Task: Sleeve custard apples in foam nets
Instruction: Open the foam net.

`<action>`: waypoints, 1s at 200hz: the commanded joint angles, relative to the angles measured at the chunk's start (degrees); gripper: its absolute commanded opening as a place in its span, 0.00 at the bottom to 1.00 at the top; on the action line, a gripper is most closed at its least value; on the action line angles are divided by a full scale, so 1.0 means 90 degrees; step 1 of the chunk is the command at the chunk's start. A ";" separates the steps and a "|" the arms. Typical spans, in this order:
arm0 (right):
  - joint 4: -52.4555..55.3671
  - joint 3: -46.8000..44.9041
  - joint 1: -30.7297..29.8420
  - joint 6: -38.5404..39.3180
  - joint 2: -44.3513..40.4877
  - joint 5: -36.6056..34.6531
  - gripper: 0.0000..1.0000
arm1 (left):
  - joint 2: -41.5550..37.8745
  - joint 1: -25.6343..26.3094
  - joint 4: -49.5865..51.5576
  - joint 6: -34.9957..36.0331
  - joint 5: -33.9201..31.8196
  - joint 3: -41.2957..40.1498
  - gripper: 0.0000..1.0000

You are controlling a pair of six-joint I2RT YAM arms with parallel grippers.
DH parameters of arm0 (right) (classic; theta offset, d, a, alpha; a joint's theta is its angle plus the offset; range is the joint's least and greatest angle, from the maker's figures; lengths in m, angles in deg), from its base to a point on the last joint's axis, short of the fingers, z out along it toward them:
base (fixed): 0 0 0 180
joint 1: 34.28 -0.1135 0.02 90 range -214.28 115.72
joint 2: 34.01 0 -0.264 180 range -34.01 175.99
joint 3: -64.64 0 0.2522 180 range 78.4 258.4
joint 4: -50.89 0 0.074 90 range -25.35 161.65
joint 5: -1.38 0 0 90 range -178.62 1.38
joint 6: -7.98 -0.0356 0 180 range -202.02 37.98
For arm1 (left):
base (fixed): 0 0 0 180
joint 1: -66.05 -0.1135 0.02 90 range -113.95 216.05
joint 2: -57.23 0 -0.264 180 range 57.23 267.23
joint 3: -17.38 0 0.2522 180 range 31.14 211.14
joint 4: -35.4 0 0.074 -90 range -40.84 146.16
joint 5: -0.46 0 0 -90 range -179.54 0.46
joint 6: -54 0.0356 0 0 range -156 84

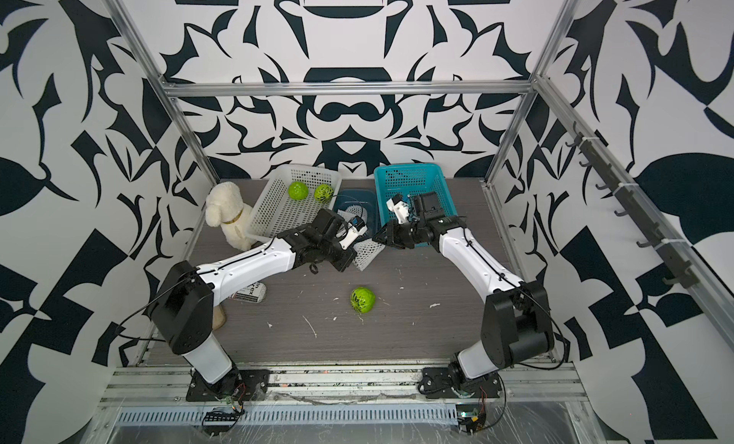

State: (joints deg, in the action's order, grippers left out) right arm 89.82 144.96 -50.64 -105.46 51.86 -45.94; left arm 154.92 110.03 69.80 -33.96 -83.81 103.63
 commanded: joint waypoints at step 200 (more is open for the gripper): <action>0.1235 -0.0578 -0.1797 -0.0092 -0.1935 -0.3231 0.00 | -0.1965 -0.0649 -0.1377 -0.2339 -0.0813 -0.2410 0.93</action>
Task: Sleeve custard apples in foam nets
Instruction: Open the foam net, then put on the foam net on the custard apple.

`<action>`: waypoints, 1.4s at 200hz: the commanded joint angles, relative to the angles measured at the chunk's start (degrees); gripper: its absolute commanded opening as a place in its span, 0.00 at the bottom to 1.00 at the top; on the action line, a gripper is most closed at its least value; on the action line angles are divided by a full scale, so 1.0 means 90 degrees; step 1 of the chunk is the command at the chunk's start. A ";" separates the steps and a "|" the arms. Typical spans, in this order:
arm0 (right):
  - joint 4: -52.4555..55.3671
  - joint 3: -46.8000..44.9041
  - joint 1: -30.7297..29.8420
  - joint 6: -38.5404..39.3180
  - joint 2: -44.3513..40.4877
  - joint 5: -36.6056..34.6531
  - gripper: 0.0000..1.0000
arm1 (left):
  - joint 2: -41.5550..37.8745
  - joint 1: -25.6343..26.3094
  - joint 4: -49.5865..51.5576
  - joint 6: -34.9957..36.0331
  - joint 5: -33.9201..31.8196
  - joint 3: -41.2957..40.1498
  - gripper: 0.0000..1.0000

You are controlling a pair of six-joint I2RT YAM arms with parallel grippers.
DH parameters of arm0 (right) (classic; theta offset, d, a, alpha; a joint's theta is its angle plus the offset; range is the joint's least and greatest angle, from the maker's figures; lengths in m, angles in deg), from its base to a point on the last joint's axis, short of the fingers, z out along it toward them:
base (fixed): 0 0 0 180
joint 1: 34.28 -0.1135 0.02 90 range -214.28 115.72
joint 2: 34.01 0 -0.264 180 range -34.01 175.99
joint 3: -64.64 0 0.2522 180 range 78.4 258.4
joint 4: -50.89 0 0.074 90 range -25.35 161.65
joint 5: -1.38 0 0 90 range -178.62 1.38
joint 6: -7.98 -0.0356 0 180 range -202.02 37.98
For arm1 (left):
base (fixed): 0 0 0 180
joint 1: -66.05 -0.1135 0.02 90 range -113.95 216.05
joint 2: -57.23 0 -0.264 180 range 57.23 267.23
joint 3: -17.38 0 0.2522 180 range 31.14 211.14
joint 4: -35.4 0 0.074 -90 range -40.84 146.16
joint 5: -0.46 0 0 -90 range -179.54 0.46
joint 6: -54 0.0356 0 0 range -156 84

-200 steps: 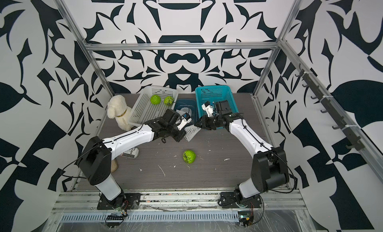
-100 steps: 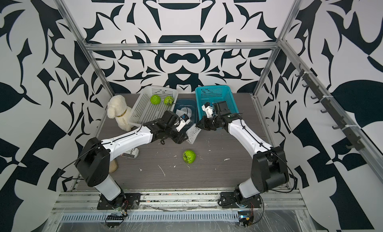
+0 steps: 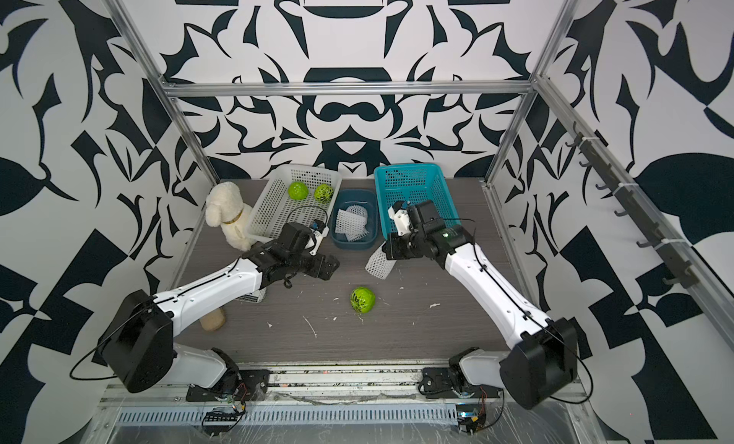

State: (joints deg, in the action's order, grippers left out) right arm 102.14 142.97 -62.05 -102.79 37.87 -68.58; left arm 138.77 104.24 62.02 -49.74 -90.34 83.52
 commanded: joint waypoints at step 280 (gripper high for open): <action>-0.0587 -0.0787 -0.2735 -0.0075 0.0316 -0.2636 0.00 | -0.0299 -0.0006 -0.1127 -0.1355 0.0418 -0.0793 0.87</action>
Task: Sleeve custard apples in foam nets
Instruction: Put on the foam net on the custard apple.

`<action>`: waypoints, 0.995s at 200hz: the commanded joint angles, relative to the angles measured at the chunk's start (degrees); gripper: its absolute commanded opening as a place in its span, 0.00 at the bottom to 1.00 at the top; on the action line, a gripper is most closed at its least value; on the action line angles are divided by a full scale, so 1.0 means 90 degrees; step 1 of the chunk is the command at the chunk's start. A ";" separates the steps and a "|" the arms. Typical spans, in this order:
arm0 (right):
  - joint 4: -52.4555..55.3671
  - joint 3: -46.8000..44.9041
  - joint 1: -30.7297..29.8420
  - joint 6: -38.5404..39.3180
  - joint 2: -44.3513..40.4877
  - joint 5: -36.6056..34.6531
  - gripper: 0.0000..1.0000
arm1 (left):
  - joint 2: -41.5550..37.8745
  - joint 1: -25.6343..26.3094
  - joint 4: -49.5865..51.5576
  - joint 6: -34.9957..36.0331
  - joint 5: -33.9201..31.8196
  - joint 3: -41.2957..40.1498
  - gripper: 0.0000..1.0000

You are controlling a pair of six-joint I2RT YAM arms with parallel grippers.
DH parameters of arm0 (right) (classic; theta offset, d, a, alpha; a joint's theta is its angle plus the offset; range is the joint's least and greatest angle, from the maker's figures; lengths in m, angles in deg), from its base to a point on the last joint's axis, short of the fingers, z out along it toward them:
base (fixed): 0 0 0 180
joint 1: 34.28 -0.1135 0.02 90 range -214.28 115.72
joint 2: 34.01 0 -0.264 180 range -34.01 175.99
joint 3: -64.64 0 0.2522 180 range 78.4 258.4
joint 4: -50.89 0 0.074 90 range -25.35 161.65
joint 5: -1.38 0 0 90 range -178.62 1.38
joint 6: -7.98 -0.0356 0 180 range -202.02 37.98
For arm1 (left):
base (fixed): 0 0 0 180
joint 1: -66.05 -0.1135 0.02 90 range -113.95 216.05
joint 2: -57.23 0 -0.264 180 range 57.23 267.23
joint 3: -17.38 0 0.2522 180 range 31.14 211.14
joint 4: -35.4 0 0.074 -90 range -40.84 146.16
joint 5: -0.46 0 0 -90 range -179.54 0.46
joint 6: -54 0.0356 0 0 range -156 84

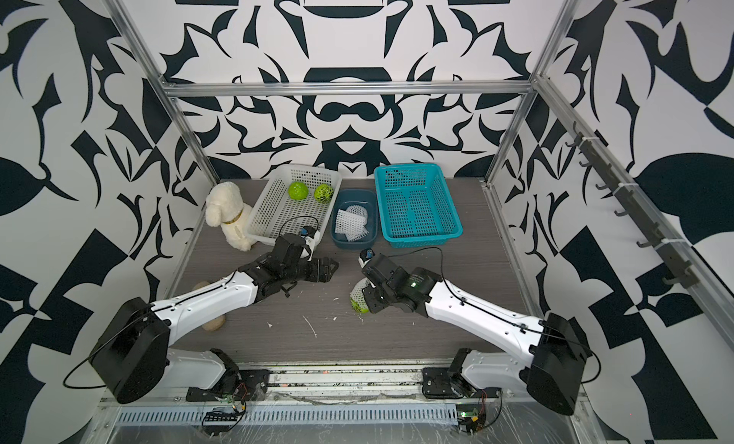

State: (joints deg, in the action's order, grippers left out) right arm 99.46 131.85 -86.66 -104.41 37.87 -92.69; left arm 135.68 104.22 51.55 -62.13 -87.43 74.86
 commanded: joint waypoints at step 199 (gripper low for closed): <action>0.0600 0.1363 -0.0002 0.0568 0.1357 -0.0649 0.00 | 0.0115 -0.0003 -0.0051 0.0013 0.0008 -0.0008 0.88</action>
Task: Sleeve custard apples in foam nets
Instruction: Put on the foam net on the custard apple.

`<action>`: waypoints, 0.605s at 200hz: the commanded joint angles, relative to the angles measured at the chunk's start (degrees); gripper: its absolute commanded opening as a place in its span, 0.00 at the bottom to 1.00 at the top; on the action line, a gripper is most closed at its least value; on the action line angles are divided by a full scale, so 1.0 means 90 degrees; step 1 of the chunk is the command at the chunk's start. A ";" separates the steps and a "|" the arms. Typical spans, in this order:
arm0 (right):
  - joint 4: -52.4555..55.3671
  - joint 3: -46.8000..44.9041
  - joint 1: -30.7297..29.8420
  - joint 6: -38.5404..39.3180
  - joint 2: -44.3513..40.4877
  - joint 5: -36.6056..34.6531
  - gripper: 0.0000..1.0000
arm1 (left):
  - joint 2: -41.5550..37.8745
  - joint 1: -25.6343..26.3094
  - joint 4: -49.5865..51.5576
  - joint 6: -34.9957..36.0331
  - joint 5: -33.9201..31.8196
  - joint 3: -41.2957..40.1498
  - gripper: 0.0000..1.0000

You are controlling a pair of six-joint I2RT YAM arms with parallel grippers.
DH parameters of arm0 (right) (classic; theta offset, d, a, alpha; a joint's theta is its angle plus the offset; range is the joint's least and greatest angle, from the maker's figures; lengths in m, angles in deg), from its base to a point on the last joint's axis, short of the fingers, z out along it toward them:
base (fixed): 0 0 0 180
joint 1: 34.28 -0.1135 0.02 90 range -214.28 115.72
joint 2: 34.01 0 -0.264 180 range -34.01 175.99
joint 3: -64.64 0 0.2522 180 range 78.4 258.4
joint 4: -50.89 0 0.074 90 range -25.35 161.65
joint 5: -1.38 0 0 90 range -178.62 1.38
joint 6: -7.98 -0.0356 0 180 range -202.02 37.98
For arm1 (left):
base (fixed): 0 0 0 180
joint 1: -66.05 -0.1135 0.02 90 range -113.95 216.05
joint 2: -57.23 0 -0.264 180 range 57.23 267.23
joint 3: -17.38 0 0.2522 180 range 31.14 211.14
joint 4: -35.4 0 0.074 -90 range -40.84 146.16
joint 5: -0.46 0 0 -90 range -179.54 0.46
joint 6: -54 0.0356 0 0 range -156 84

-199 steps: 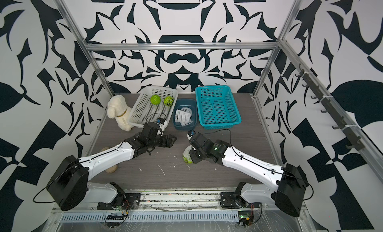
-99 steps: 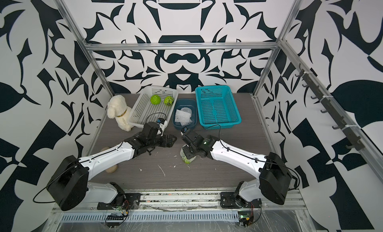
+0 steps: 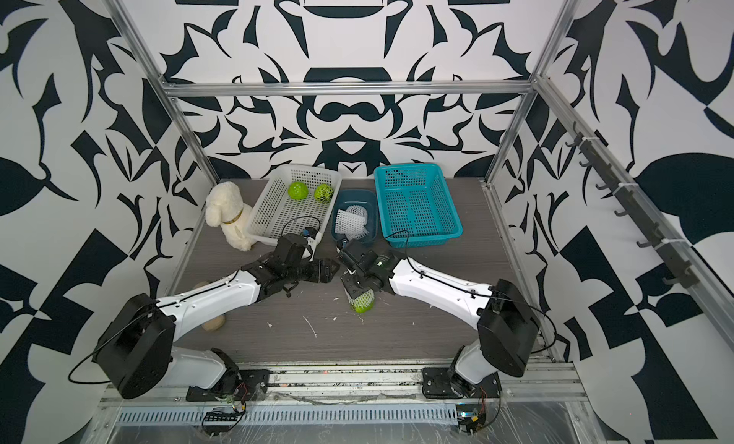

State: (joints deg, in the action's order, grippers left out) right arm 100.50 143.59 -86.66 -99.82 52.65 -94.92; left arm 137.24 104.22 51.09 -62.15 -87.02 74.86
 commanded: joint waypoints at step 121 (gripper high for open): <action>0.0041 -0.0433 -0.0189 -0.0235 -0.0397 0.0119 0.00 | -0.0238 -0.0001 0.0118 -0.0073 -0.0009 -0.0046 0.89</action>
State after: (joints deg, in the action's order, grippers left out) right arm 100.22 142.65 -88.08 -100.28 55.01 -92.69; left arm 135.25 104.22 51.57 -62.28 -87.52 74.82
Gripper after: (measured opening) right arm 0.045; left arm 0.887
